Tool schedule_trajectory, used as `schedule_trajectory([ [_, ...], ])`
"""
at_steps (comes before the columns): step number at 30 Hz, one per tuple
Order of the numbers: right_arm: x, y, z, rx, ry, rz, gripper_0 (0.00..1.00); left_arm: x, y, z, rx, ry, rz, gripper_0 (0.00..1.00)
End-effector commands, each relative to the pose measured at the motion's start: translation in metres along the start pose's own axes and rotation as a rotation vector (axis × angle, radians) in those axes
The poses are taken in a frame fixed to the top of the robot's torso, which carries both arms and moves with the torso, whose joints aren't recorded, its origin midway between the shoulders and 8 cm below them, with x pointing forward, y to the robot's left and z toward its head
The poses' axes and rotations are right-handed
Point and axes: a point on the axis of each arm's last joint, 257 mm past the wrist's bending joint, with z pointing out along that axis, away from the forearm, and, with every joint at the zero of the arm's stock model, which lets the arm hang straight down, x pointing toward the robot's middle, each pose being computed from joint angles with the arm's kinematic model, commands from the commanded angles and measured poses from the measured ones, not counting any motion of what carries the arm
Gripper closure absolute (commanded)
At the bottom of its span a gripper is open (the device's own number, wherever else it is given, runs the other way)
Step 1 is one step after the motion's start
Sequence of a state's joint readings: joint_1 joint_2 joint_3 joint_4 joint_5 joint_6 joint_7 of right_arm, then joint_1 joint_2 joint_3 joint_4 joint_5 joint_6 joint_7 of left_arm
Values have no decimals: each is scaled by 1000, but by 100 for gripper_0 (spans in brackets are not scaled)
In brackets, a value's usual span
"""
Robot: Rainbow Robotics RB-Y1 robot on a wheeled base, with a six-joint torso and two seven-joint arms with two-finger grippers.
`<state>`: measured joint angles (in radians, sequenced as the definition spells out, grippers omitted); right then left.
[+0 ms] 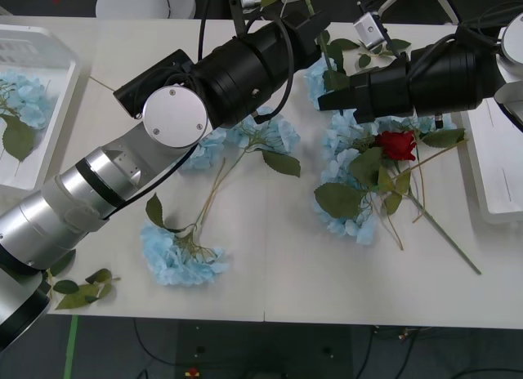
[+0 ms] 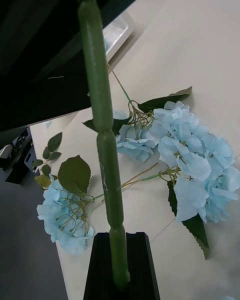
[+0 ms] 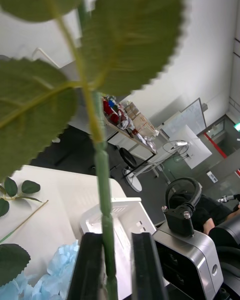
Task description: Place the red flowers into the right box and the blue flowers into the left box. If a person shows an open palm, hand one flower to the person first, then continue sorting.
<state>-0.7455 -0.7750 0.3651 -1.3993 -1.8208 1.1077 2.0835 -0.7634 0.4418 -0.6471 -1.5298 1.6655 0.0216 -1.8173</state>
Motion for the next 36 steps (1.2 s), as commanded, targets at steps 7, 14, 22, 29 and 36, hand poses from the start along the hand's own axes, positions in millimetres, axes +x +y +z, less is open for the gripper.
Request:
schedule_trajectory([
  [7, -32, 25, 8, -35, -33, -48, 100, -11, -34, 15, 61, -21, 96, 0],
  [14, -29, 19, -1, -12, -10, -57, 100, -11, -34, 15, 61, -21, 96, 0],
  [22, -2, -14, -41, 97, 115, -23, 100, -11, -34, 15, 61, -21, 96, 0],
  [29, 44, -66, -122, 331, 323, 76, 100, -26, -20, 13, 33, -47, 48, 0],
  [36, 83, -110, -231, 584, 484, 218, 100, -93, 4, -25, 39, 41, 46, 0],
])
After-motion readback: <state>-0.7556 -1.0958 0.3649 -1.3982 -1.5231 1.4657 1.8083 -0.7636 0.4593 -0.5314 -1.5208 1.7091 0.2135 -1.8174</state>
